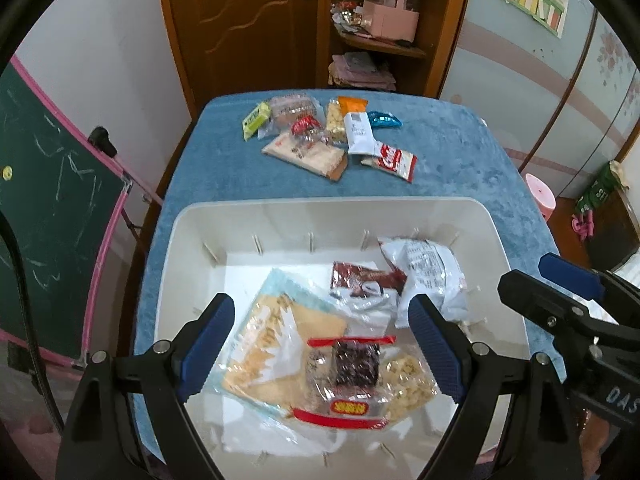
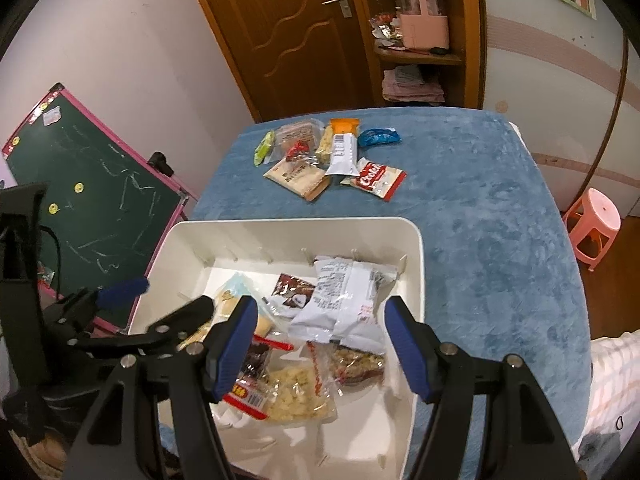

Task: Organize snacks
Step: 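Open both tools and move them back over the snack pile, then grasp the red-wrapped date snack with left tool while right tool grasps orange bar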

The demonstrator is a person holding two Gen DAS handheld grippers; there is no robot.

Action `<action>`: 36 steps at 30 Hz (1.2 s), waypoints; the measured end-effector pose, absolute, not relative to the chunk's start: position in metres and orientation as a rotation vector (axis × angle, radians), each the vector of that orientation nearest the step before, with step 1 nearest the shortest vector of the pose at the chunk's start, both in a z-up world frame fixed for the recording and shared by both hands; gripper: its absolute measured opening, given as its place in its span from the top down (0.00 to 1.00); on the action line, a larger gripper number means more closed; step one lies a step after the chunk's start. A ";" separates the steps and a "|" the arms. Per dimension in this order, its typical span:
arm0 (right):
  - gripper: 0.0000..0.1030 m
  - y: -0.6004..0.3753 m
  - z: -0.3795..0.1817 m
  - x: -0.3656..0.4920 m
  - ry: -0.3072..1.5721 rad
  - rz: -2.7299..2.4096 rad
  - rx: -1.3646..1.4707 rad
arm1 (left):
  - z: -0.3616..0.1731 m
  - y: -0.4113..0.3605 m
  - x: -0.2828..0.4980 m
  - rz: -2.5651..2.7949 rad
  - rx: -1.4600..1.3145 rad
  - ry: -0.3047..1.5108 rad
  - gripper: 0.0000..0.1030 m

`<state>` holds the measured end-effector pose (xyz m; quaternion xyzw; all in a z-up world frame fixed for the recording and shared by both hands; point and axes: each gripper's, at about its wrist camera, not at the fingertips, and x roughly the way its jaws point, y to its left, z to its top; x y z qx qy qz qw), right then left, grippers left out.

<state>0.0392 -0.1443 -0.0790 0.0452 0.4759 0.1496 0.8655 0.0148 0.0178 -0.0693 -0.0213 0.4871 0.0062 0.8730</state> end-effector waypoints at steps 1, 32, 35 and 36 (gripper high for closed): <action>0.35 -0.146 -0.078 0.042 0.998 0.311 0.096 | -0.067 0.019 0.017 0.017 -0.036 1.012 0.15; 0.35 -0.128 -0.072 0.327 1.104 0.255 0.153 | -0.082 0.052 0.299 0.045 0.015 1.114 0.15; 0.35 -0.122 -0.107 0.348 1.169 0.238 0.174 | -0.117 0.050 0.315 0.049 -0.014 1.158 0.15; 0.35 -0.120 -0.122 0.355 1.200 0.233 0.185 | -0.124 0.050 0.318 0.051 -0.021 1.166 0.15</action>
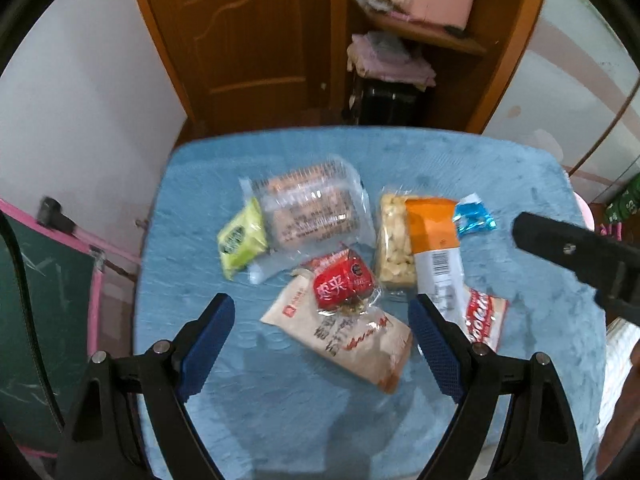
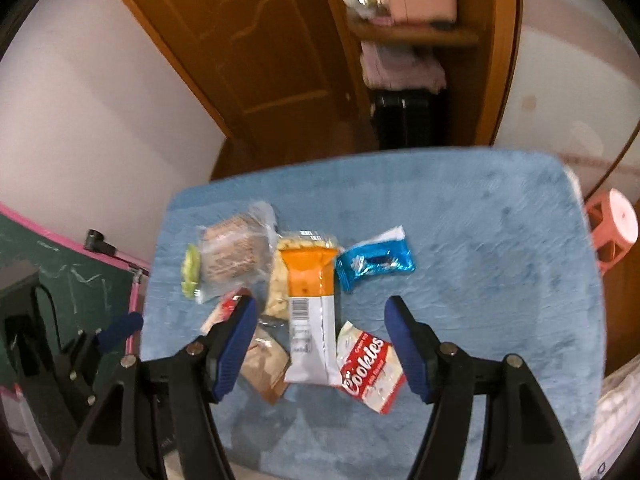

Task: Organize snacks
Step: 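Grasp the red-wrapped date snack with left tool while right tool grasps orange bar, then drop the date snack into the tray with left tool while right tool drops orange bar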

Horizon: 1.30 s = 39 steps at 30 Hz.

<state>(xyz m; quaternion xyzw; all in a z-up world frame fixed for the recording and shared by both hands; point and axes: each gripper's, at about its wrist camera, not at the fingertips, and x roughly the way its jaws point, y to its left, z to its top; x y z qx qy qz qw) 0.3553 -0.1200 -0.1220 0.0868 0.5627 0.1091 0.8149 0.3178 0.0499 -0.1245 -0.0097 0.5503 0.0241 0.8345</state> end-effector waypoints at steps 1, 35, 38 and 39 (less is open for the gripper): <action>0.35 -0.119 -0.131 0.359 1.221 0.234 0.200 | -0.137 0.050 0.322 0.061 -0.031 1.178 0.15; 0.63 -0.149 -0.154 0.326 1.274 0.372 0.390 | -0.159 0.037 0.326 -0.015 -0.157 1.178 0.53; 0.63 -0.150 -0.136 0.311 1.247 0.393 0.385 | -0.128 0.035 0.306 -0.041 -0.142 1.136 0.53; 0.63 -0.152 -0.125 0.304 1.230 0.402 0.384 | -0.119 0.035 0.300 -0.048 -0.134 1.124 0.53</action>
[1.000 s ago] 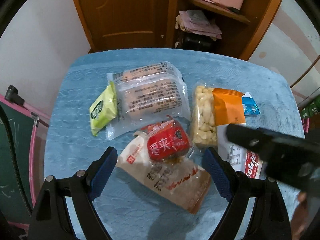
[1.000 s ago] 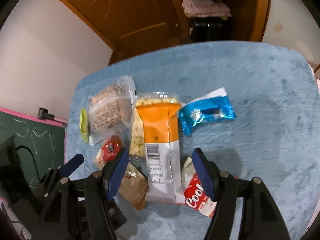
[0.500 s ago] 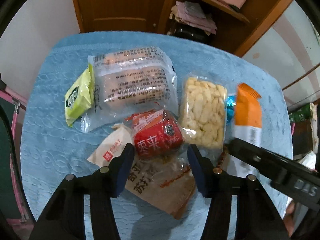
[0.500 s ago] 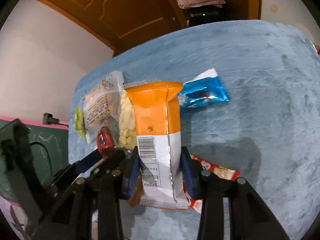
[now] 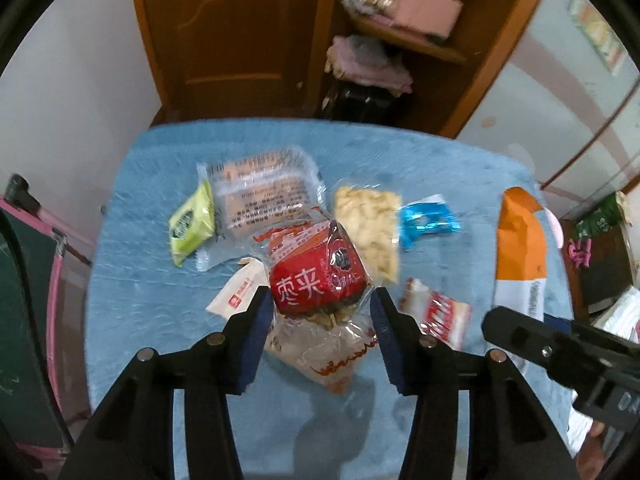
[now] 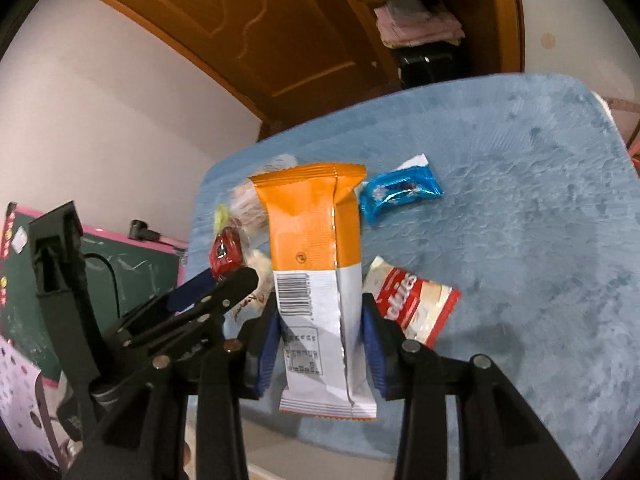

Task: Organize snacks
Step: 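Drop the date snack into the tray with left tool while right tool drops orange bar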

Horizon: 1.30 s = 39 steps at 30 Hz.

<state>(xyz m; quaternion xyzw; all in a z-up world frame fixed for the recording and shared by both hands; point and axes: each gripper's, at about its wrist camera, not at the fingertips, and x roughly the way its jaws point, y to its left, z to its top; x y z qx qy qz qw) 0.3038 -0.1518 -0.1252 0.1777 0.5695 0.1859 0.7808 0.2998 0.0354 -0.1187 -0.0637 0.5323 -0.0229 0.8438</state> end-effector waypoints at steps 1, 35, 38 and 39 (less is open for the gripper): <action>0.63 -0.153 -0.119 0.299 1.219 0.406 0.384 | -0.103 0.034 0.287 -0.060 -0.121 1.101 0.53; 0.62 -0.145 -0.019 0.005 0.769 0.441 0.074 | -0.004 0.029 -0.016 -0.048 -0.023 0.813 0.62; 0.61 -0.141 -0.032 0.004 0.814 0.428 0.046 | -0.016 0.029 -0.016 -0.043 -0.026 0.841 0.62; 0.59 -0.140 -0.036 0.005 0.828 0.426 0.041 | -0.019 0.028 -0.016 -0.041 -0.025 0.848 0.60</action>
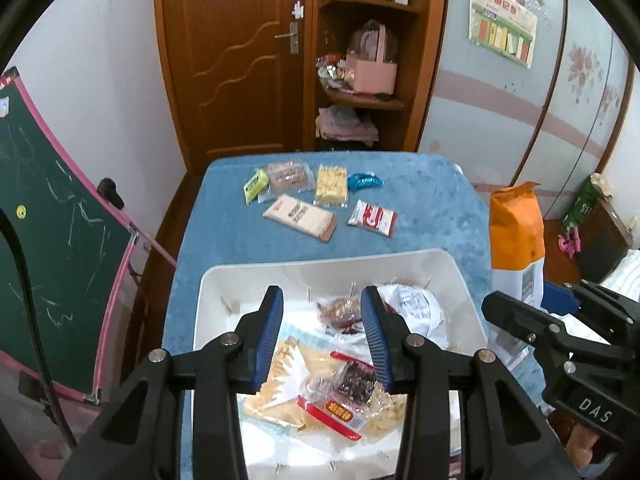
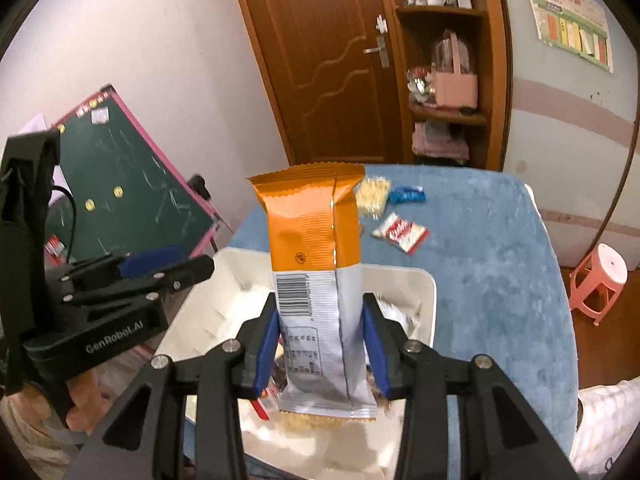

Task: Organize snacks
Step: 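Drop the date snack into the tray with left tool while right tool drops orange bar, then open both tools and move them back over the remaining snacks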

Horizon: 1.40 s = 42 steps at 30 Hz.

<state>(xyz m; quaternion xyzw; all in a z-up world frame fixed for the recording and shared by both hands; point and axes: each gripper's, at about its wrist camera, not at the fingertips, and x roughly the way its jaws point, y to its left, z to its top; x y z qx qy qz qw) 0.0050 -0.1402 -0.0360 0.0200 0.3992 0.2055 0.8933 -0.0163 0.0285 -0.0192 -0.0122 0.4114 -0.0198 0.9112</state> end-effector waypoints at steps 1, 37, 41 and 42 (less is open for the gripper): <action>0.59 -0.139 -0.038 0.004 0.838 0.423 0.038 | -0.023 0.028 -0.017 -0.040 -0.024 0.856 0.57; 0.47 -0.140 -0.060 0.007 0.907 0.365 0.053 | -0.042 0.023 -0.021 -0.035 -0.063 0.837 0.16; 0.47 -0.141 -0.062 0.010 0.914 0.366 0.066 | -0.042 0.023 -0.014 -0.055 -0.055 0.881 0.16; 0.47 -0.142 -0.062 0.010 0.913 0.365 0.066 | -0.041 0.024 -0.011 -0.056 -0.058 0.888 0.16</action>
